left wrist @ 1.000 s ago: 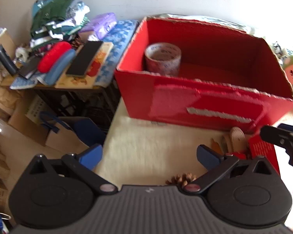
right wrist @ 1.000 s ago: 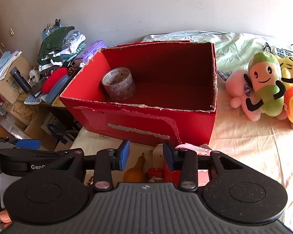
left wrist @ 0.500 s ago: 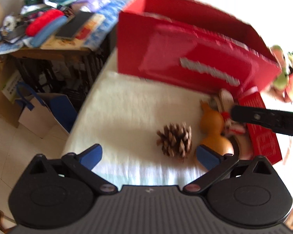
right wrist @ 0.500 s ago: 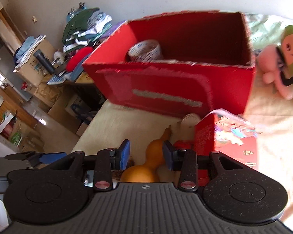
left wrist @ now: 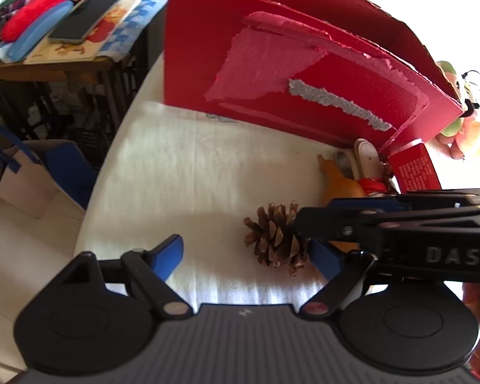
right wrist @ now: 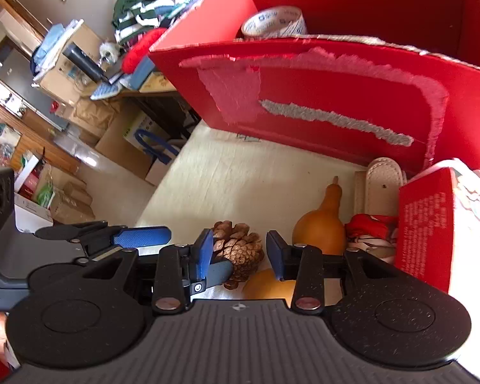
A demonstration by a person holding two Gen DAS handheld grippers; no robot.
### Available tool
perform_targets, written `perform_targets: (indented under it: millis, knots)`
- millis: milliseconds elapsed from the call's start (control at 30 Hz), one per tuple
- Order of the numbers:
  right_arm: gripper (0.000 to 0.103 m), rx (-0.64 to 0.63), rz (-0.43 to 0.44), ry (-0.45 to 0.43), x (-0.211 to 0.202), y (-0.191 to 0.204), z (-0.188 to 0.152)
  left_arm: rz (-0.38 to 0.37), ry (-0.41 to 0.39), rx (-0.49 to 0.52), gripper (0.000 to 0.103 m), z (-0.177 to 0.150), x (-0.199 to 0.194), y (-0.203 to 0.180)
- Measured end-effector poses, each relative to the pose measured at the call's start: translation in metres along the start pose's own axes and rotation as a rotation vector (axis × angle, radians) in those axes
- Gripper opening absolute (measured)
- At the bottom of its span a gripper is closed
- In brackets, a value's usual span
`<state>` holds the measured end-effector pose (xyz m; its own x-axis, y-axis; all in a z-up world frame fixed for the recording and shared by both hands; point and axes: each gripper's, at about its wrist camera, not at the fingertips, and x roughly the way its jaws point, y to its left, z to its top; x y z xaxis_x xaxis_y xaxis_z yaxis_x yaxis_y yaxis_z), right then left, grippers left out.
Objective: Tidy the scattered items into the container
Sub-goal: 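Grasp the brown pine cone with the right tool, then carry the pine cone with the right tool into the red box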
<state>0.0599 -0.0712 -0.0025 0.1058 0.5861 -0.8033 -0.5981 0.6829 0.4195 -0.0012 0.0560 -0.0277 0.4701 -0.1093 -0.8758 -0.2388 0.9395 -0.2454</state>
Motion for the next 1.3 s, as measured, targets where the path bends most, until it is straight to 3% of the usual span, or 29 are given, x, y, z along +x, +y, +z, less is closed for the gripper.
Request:
perform_targets:
  millis: [233, 300, 367, 633, 867, 1300]
  knots:
    - [0.043, 0.038, 0.052, 0.065, 0.013, -0.003, 0.006, -0.046, 0.024, 0.076, 0.074, 0.007, 0.008, -0.002]
    - [0.048, 0.053, 0.060, 0.082, 0.015, -0.004, 0.007, -0.077, 0.039, 0.090, 0.060, 0.008, 0.012, -0.002]
    - [0.049, 0.065, 0.069, 0.091, 0.015, -0.005, 0.007, -0.099, 0.050, 0.100, 0.057, 0.006, 0.016, -0.004]
    - [0.047, 0.057, 0.070, 0.109, 0.012, -0.008, 0.010, -0.110, 0.041, 0.143, 0.055, 0.004, 0.017, -0.007]
    - [0.047, -0.019, 0.062, -0.011, -0.023, -0.001, 0.015, -0.081, -0.055, 0.225, 0.055, 0.019, -0.014, -0.028]
    - [0.047, -0.007, 0.044, -0.244, -0.104, -0.018, 0.035, -0.084, -0.192, 0.413, 0.055, 0.068, -0.061, -0.103]
